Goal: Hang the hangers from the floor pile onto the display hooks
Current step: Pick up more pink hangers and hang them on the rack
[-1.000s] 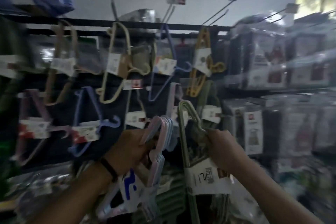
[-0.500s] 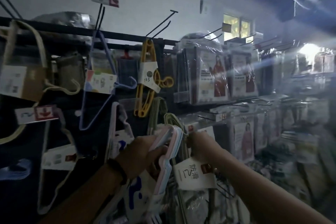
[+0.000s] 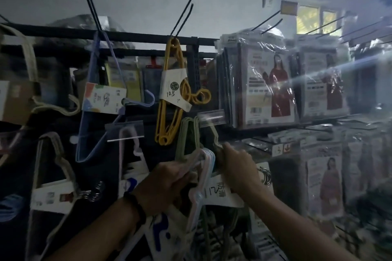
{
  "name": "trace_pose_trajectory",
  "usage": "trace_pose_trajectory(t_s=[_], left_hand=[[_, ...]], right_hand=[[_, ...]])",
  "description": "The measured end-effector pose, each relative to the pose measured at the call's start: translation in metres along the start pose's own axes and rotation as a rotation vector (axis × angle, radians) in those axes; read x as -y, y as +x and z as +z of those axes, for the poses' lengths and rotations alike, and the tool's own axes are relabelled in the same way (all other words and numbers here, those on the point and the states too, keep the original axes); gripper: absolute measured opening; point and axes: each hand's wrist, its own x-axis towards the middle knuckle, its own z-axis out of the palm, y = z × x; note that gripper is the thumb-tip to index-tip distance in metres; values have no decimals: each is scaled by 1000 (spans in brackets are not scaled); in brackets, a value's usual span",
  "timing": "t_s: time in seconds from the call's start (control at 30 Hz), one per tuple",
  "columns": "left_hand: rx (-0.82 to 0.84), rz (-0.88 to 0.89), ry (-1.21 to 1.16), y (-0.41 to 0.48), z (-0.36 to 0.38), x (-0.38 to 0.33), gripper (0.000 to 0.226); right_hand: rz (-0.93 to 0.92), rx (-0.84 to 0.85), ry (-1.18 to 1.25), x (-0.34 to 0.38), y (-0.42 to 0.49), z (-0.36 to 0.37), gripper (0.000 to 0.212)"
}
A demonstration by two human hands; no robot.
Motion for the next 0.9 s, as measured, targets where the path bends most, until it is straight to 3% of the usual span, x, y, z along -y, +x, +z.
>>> trace_pose_trajectory(t_s=[0.1, 0.2, 0.4, 0.5, 0.63, 0.7, 0.8, 0.9], left_hand=[[-18, -42, 12, 8, 9, 2, 23], [-48, -57, 47, 14, 15, -3, 22], [-80, -63, 91, 12, 25, -4, 16], [-69, -49, 101, 11, 29, -2, 22], [-12, -52, 142, 13, 36, -2, 39], [-21, -50, 150, 18, 37, -5, 39], [-65, -193, 138, 26, 32, -10, 19], [-96, -326, 110, 23, 28, 1, 30]], right_hand=[[-31, -73, 45, -17, 11, 16, 14], [-41, -80, -37, -25, 21, 29, 6], [-74, -21, 77, -37, 32, 57, 15], [-90, 1, 108, -44, 35, 61, 11], [12, 158, 165, -50, 40, 68, 8], [19, 141, 133, -47, 48, 72, 12], [-16, 156, 38, -36, 65, 79, 16], [-52, 207, -66, -27, 78, 88, 21]])
